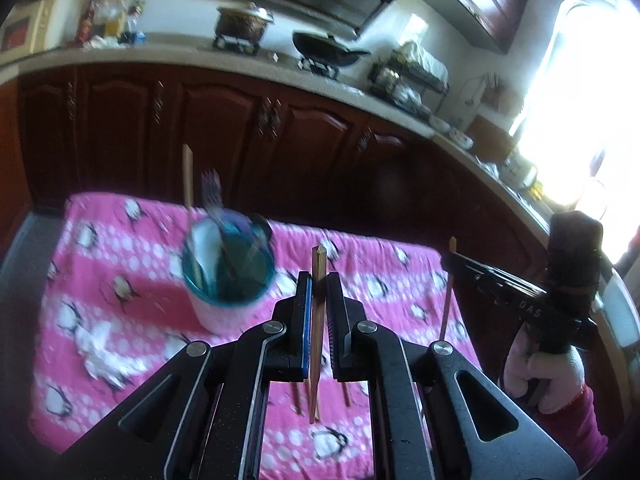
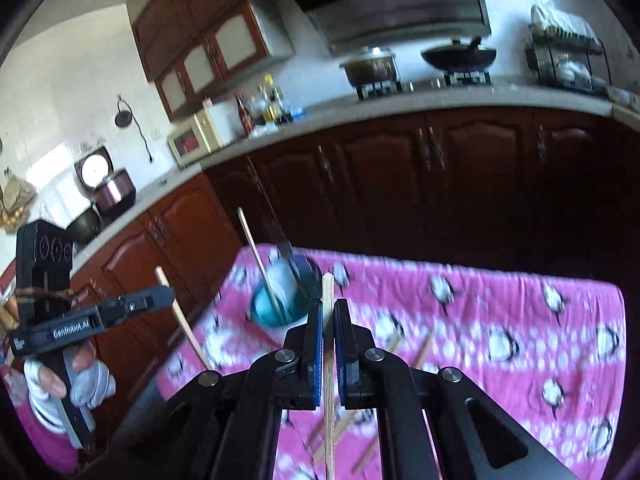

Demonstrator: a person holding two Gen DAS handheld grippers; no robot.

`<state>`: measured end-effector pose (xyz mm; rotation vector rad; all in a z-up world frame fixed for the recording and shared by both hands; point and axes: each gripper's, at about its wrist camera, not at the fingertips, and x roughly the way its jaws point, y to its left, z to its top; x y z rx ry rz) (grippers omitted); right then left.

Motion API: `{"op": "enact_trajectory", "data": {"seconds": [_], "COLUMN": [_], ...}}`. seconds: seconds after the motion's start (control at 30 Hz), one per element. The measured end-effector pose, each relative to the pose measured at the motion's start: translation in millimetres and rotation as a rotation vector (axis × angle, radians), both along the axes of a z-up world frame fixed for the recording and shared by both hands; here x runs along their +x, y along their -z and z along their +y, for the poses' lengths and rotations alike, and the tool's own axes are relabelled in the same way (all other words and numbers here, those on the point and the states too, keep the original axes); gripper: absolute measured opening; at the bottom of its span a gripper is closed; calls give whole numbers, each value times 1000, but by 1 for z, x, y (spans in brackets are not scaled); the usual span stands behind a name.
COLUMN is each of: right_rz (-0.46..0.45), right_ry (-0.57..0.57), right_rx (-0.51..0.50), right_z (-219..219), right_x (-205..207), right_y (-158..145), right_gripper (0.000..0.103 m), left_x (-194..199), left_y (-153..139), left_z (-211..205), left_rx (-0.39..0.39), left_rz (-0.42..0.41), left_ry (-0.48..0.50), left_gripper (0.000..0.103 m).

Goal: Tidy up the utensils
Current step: 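Lift the held chopsticks with both tools and carry them over the cup, then open both tools dropping the chopsticks into the cup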

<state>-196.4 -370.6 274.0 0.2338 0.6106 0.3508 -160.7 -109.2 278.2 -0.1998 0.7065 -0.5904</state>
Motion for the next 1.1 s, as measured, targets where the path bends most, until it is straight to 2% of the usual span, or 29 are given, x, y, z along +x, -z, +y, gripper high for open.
{"op": "enact_trajectory", "data": {"seconds": [0.2,0.6,0.7,0.9,1.1], "right_rz": [-59,-163,-197,-236,-235], "right_ry": [-25,-36,-20,0,37], "right_rx": [-2,31,5,-27,-28], "right_z": [31,80,89,100,97], "right_x": [32,114,134,174,197], "right_y": [-25,-59,-58,-39,-13], "right_gripper": [5,5,5,5,5], "left_x": [24,83,99,123,135], "left_y": [-25,-53,-48,-26,1], "left_z": [24,53,53,46,38], "left_rx": [7,-4,18,73,112], "left_rz": [-83,-175,-188,-170,-143], "left_ry": [-107,-244,-280,-295,-295], "left_gripper": [6,6,6,6,6]}}
